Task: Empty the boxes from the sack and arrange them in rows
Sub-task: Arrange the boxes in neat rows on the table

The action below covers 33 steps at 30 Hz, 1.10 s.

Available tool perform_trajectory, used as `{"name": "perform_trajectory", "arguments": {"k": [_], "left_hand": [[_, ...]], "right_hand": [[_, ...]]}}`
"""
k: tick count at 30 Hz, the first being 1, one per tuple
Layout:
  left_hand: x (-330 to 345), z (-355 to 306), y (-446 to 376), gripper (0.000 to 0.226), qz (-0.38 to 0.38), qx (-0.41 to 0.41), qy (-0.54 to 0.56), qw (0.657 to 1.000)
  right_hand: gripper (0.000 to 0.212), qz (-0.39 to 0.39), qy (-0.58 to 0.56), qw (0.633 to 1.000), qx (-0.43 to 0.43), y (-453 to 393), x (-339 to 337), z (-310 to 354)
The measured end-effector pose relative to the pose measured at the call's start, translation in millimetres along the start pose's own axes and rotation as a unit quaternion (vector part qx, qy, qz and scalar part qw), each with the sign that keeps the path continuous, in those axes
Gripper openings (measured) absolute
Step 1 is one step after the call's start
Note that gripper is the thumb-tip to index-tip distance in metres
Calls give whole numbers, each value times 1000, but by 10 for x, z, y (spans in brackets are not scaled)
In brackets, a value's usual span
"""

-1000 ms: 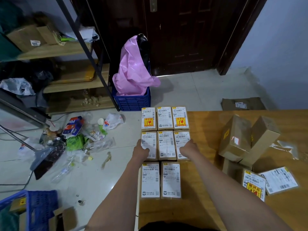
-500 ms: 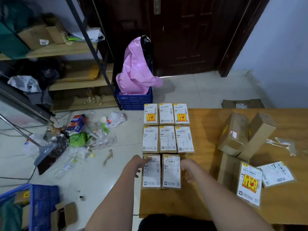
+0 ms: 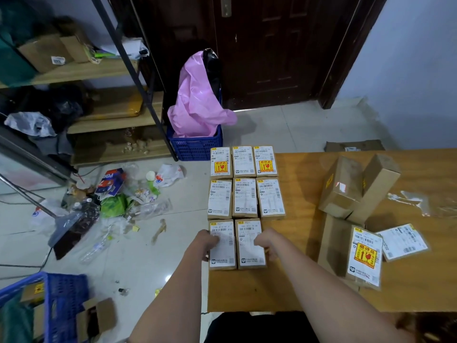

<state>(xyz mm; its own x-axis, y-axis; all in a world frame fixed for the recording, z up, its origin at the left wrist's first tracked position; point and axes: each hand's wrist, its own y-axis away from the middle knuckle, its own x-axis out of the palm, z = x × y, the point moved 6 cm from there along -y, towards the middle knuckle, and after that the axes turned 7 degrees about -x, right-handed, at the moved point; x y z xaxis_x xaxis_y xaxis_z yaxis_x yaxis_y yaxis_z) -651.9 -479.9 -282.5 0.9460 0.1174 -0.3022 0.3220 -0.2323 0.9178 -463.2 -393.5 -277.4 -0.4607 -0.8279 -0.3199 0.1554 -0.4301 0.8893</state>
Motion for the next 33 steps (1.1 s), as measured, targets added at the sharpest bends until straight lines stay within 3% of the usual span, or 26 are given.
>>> {"name": "perform_trajectory", "arguments": {"k": [4, 6, 10, 15, 21, 26, 33], "left_hand": [[-72, -40, -36, 83, -29, 42, 75, 996], [-52, -77, -53, 90, -6, 57, 101, 993], [8, -154, -31, 77, 4, 83, 67, 994], [-18, -146, -100, 79, 5, 70, 75, 995], [-98, -229, -186, 76, -11, 68, 90, 994], [-222, -453, -290, 70, -58, 93, 110, 988], [-212, -648, -361, 59, -62, 115, 88, 988]], "right_hand": [[37, -8, -13, 1000, -2, -9, -9, -36], [34, -9, -10, 1000, 1, -23, -8, -56], [35, -12, -11, 1000, -5, -40, 17, -64], [33, -29, 8, 999, -16, -13, -82, -27], [28, -229, 69, 965, -105, -69, -455, 297], [34, -202, 80, 965, -150, -162, -532, 679], [8, -169, 72, 976, -119, -288, -566, 763]]}}
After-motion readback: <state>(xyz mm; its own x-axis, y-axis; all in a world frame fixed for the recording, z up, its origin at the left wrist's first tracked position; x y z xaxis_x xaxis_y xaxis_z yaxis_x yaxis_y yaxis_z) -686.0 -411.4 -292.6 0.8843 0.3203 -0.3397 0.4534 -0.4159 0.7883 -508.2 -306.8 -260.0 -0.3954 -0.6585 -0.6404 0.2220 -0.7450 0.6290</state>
